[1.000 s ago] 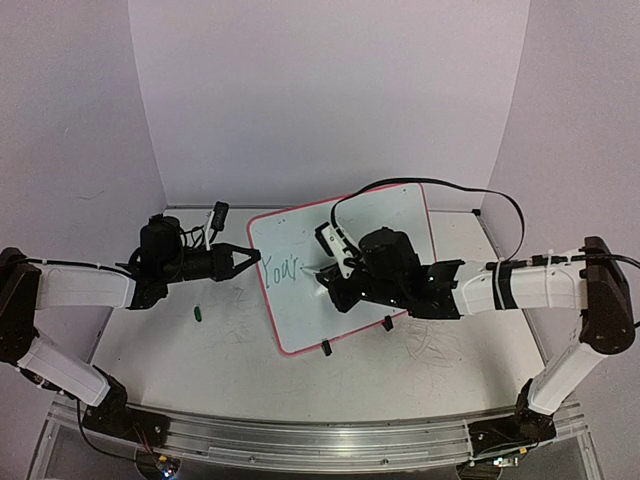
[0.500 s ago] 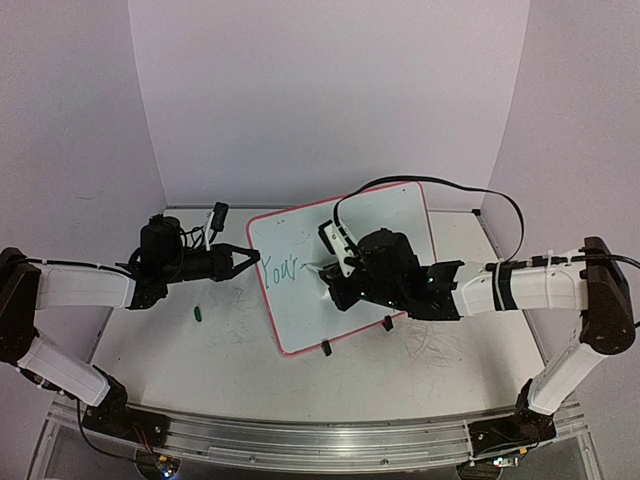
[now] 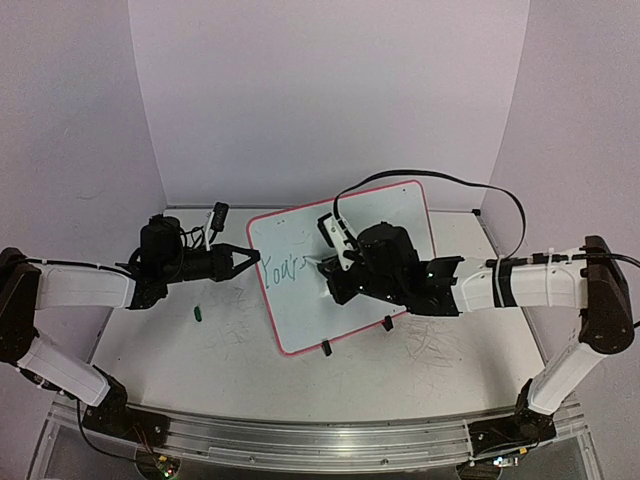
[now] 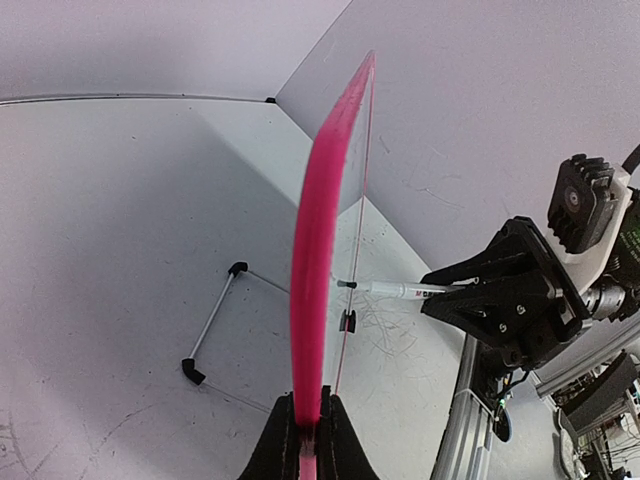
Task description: Write a sentence on the whiteboard
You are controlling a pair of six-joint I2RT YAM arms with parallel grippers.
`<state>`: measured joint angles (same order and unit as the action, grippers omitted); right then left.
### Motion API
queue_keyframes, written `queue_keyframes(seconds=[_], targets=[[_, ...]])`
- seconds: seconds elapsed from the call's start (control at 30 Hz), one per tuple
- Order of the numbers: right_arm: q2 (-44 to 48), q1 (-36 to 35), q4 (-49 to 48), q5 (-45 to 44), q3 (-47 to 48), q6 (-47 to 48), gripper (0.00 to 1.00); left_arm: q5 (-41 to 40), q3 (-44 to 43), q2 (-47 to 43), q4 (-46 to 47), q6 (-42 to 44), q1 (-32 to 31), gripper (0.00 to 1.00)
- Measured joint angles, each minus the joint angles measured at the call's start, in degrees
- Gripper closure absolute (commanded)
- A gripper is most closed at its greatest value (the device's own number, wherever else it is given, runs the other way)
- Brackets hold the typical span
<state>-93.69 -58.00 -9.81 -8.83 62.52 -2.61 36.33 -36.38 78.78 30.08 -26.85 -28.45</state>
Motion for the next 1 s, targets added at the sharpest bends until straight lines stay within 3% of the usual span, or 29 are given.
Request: queue_keyframes(seconds=[0.63,1.0], targets=[[-0.1,-0.2,0.4,3.3,-2.3,-0.7,1.0,-0.1,0.0,0.0,-0.1,0.0,0.0,1.0],[1.7,-0.1,1.8,0.5,-2.8,-0.6,1.0,0.0,0.0,-0.1,-0.1,0.1,0.0,1.0]])
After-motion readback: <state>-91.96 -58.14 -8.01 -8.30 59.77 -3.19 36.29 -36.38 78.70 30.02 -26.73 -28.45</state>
